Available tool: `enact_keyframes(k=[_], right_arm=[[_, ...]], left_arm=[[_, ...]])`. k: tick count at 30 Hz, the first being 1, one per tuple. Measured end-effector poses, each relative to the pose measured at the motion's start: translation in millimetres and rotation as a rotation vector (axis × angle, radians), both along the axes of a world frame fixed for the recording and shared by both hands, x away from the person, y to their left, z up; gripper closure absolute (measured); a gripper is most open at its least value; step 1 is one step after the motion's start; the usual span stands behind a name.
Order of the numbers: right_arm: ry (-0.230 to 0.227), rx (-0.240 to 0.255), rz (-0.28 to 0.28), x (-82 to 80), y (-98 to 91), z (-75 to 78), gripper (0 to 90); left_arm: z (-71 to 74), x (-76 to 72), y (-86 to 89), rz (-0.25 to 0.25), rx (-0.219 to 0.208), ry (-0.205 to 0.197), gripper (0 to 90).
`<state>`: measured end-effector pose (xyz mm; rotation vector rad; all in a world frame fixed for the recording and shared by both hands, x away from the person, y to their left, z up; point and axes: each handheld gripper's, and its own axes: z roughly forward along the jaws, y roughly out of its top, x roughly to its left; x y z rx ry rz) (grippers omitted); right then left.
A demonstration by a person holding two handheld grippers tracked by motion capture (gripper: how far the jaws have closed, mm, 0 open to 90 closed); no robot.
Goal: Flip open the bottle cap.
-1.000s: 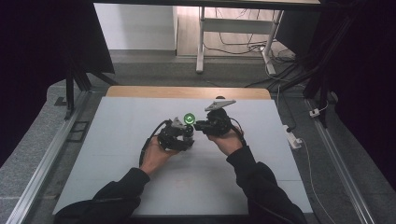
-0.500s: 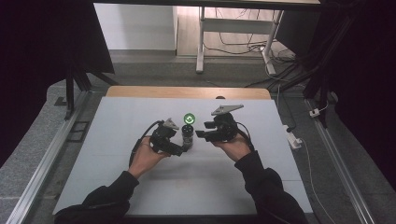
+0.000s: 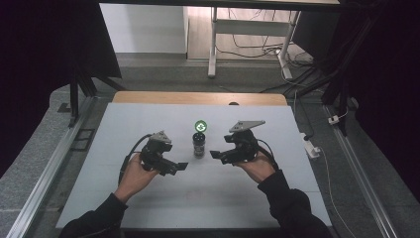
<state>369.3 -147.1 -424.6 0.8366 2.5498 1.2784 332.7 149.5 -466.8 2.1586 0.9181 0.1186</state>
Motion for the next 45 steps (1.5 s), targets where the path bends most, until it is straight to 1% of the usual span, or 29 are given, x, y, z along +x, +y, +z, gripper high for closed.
enact_keyframes(k=[3, 11, 15, 22, 25, 27, 32, 35, 37, 39, 41, 45], right_arm=[[0.004, -0.012, 0.001, -7.3, -3.6, -0.6, 12.9], [0.013, -0.012, 0.009, -27.7, -20.4, -3.0, 6.0], [0.008, -0.011, -0.008, -37.8, -32.9, -5.9, 2.5], [0.004, 0.004, -0.07, -51.5, -58.7, -10.6, 0.0], [-0.005, -0.003, -0.097, -57.8, -71.3, -12.6, 0.0], [-0.015, -0.001, -0.114, -62.6, -80.1, -13.4, 0.0], [-0.015, 0.016, -0.156, -75.3, -100.9, -16.9, 0.0], [-0.012, 0.014, -0.188, -82.4, -112.9, -20.8, 0.0], [-0.012, 0.003, -0.211, -86.2, -121.0, -24.1, 0.0], [-0.01, -0.005, -0.237, -89.6, -128.7, -27.0, 0.0], [-0.004, -0.011, -0.259, -92.6, -136.2, -29.3, 0.0], [0.015, -0.017, -0.296, -98.9, -148.0, -33.5, 0.0]], left_arm=[[1.4, -10.0, 9.7, 0.005, -0.012, 0.002, 3.6], [5.3, -37.1, 36.0, 0.034, -0.044, -0.005, 2.6], [5.9, -51.3, 48.7, 0.051, -0.049, -0.015, 2.0], [5.6, -74.4, 68.5, 0.095, -0.067, -0.034, 0.6], [4.4, -84.8, 79.1, 0.119, -0.072, -0.039, 0.0], [2.8, -91.9, 86.6, 0.139, -0.078, -0.036, 0.0], [-2.2, -108.1, 104.5, 0.185, -0.089, -0.034, 0.0], [-4.3, -115.9, 112.9, 0.209, -0.093, -0.035, 0.0], [-5.7, -122.0, 118.9, 0.226, -0.101, -0.034, 0.0], [-6.7, -126.9, 123.9, 0.242, -0.098, -0.038, 0.0], [-7.5, -131.4, 128.6, 0.259, -0.085, -0.043, 0.0], [-9.5, -139.0, 136.8, 0.294, -0.073, -0.037, 0.0]])
